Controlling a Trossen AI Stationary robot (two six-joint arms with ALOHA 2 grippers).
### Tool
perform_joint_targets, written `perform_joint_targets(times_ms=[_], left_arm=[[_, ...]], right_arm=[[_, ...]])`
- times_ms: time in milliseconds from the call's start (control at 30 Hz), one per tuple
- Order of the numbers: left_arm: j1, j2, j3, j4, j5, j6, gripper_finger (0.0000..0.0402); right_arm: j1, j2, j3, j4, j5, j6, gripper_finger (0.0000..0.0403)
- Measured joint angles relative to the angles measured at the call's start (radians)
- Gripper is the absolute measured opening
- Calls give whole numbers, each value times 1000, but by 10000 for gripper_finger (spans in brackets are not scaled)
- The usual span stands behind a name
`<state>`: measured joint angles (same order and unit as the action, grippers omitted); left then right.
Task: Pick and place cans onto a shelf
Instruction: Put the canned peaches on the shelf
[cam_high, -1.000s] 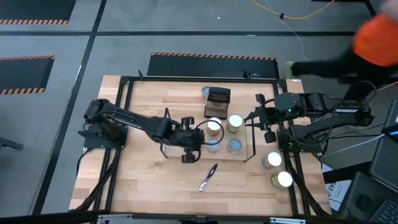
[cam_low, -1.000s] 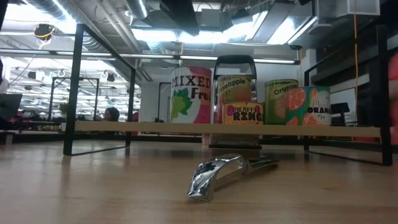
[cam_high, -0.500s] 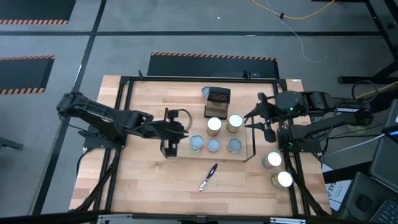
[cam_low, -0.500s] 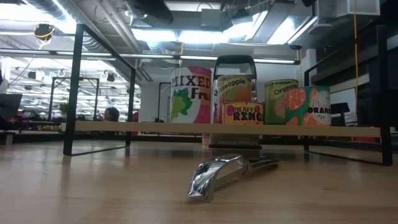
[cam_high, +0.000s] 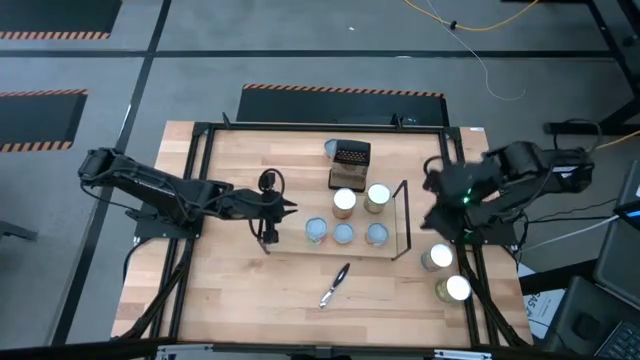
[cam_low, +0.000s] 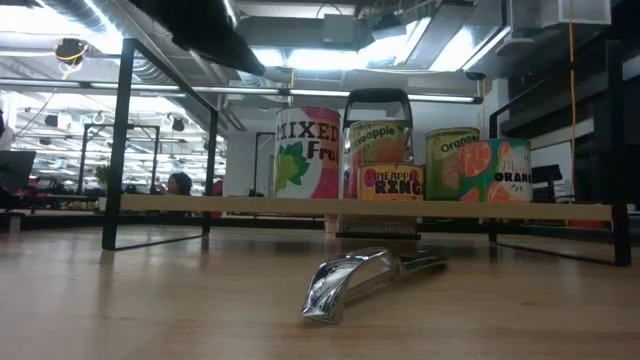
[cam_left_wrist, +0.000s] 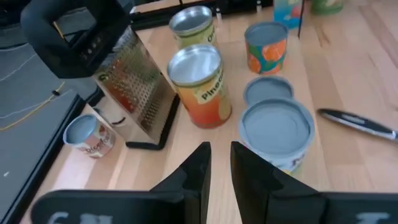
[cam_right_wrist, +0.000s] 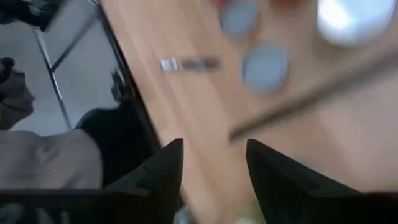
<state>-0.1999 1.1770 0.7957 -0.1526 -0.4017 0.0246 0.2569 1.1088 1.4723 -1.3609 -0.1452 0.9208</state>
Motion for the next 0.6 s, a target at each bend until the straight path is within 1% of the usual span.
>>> perform_joint_targets(times_ms=[100,167,300,400,600], left_arm=[[2,0,-13,3,3,12,55],[2,0,-13,12,4,13,55],[1,0,-13,16,30,15,55],[1,0,-13,17,31,14,55],[1,0,-13,42,39,12,55]], right_arm=[[78,26,-48,-43,-44,227,181],[130,42,-87,-32,-83,325,181],[240,76,-166,-5,-151,478,181],[318,98,-224,37,-167,576,181],[463,141,-322,191,-174,783,181]])
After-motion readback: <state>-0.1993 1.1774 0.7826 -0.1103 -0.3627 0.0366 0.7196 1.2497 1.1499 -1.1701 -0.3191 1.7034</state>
